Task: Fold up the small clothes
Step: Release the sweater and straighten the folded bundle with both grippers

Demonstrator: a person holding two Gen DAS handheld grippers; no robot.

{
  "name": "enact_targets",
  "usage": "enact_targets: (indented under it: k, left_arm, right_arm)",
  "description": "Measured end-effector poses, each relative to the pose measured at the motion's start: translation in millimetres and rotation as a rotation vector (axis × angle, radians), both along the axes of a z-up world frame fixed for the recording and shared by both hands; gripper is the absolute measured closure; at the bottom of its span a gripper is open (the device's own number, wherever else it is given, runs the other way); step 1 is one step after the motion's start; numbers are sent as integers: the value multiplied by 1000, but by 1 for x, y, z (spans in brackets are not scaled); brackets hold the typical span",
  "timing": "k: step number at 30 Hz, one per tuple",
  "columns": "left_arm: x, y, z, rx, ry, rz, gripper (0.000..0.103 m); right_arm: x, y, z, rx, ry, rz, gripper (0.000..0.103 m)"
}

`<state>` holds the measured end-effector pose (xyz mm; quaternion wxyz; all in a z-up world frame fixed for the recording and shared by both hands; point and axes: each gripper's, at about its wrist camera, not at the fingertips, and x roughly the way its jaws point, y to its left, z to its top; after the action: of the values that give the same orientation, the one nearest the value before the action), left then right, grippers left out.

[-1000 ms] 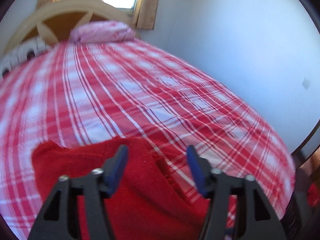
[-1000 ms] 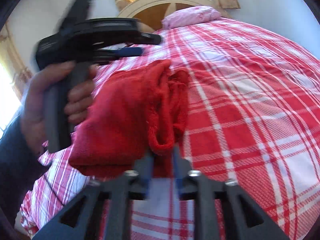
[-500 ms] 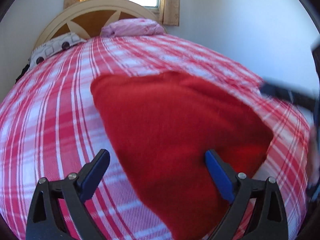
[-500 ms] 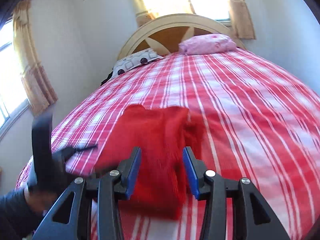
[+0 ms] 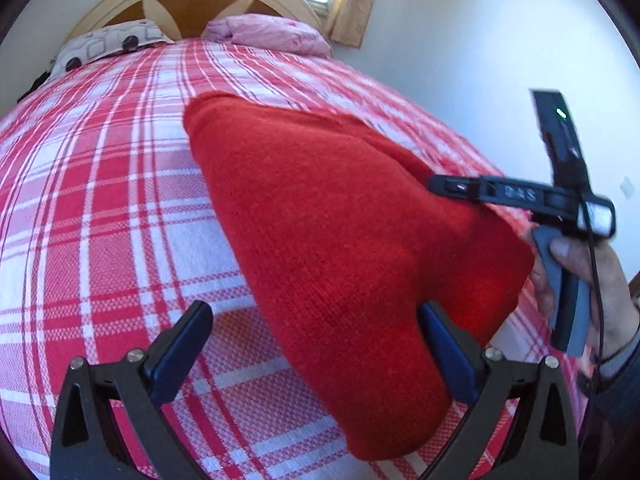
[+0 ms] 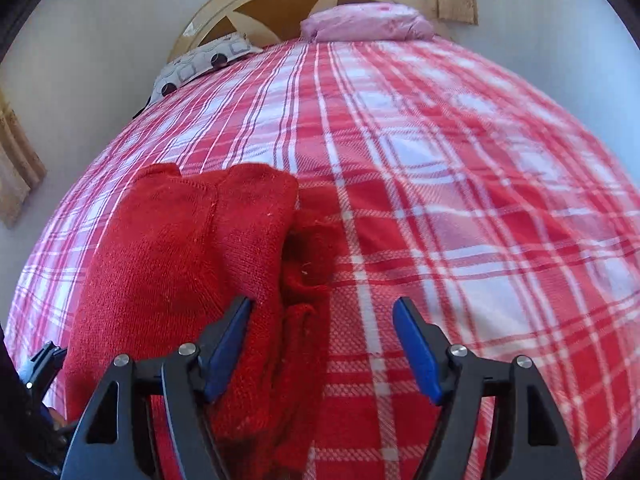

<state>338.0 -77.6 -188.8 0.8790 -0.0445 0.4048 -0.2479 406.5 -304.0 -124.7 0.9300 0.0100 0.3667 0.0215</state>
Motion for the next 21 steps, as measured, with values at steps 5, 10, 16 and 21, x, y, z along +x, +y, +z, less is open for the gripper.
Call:
enact_targets:
  k: [5, 10, 16, 21]
  left_arm:
    - [-2, 14, 1, -79, -5, 38, 0]
    - [-3, 17, 0, -95, -3, 61, 0]
    - [-2, 15, -5, -57, 13, 41, 0]
    - [-3, 16, -6, -12, 38, 22, 0]
  right_arm:
    - [-52, 12, 38, 81, -151, 87, 33]
    - [-82, 42, 29, 72, -119, 248, 45]
    - [-102, 42, -27, -32, -8, 233, 62]
    - [-110, 46, 5, -61, -75, 200, 62]
